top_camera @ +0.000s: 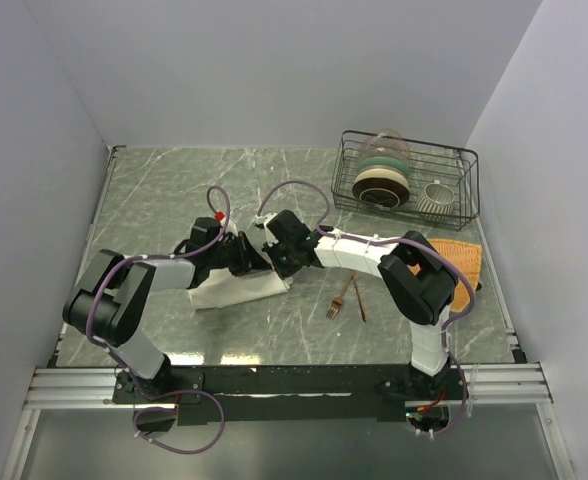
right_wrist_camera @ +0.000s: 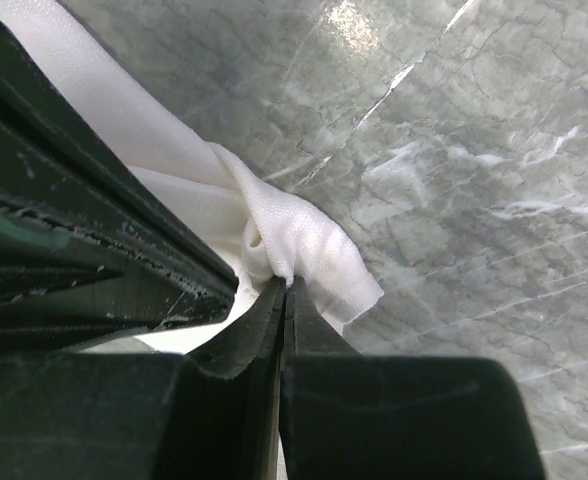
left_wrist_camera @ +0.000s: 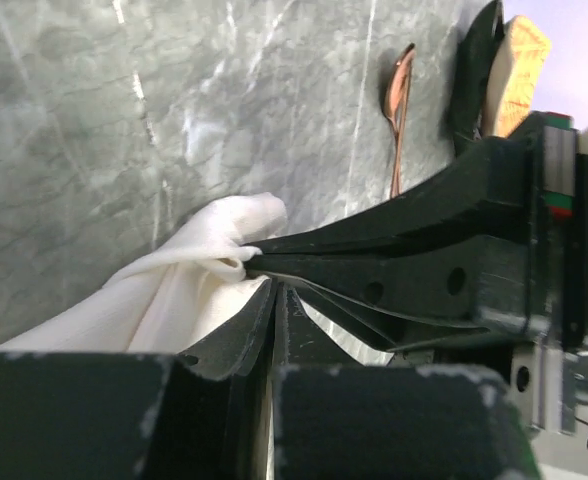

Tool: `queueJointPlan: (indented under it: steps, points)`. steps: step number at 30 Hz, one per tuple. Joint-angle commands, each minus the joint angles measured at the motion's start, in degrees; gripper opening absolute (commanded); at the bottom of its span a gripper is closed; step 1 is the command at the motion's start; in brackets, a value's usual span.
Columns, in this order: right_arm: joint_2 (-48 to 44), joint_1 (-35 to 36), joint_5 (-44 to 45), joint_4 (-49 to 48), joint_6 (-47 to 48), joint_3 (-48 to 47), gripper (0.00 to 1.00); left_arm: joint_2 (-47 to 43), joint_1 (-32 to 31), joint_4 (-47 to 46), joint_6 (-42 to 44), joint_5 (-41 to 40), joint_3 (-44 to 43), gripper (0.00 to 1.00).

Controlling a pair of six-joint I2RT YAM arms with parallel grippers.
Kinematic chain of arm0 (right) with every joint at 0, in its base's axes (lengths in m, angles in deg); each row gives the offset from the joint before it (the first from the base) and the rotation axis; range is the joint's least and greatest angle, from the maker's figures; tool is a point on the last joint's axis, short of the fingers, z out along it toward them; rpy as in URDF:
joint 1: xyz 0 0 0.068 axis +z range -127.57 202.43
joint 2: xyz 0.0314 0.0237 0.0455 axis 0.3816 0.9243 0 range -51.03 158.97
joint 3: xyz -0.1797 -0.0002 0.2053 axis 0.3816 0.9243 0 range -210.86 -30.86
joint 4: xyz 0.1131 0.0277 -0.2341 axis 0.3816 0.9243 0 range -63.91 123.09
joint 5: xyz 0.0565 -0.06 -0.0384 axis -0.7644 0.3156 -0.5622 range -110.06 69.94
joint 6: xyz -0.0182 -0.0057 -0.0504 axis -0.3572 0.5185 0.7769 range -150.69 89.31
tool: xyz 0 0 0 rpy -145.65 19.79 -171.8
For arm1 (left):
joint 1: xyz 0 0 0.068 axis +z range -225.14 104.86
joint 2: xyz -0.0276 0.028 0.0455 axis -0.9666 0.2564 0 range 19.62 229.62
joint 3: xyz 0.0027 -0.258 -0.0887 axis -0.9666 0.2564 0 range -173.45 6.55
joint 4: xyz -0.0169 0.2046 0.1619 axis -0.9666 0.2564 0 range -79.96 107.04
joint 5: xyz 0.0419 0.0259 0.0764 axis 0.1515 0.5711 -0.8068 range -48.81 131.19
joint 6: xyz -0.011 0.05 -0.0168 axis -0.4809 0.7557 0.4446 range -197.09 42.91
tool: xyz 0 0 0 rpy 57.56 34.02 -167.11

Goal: Fold the napkin into a case and place the utensils inside
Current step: Stuff the top corner of the smaller-rectangle-folded napkin into the folded napkin.

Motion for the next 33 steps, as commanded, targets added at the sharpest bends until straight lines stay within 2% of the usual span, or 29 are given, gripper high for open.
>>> queueJointPlan:
  steps: [1,12,21,26,31,33]
  points:
    - [0.2,0.3,1.6,1.2,-1.0,-1.9,0.0,0.7,0.1,-2.0,-1.4,-1.0,-0.3,0.06]
    - [-2.3,0.3,-1.3,0.8,-2.0,-2.4,0.0,7.7,-0.5,-3.2,-3.3,-4.7,-1.1,0.04]
    - [-5.9,0.3,-5.0,-3.2,0.0,1.5,0.0,12.1,-1.0,4.1,2.2,-6.9,-6.6,0.02]
    - [-4.2,0.3,-4.6,-2.4,1.2,1.3,0.0,10.2,-0.6,1.9,1.9,-4.9,-5.8,0.04]
    - [-1.1,0.0,-1.8,-0.8,0.9,0.4,0.0,2.0,0.9,1.3,3.2,-1.6,-5.6,0.11]
    - [-0.3,-0.2,-1.6,-0.6,0.4,0.1,0.0,-1.5,1.2,3.2,5.1,-0.3,-5.7,0.17]
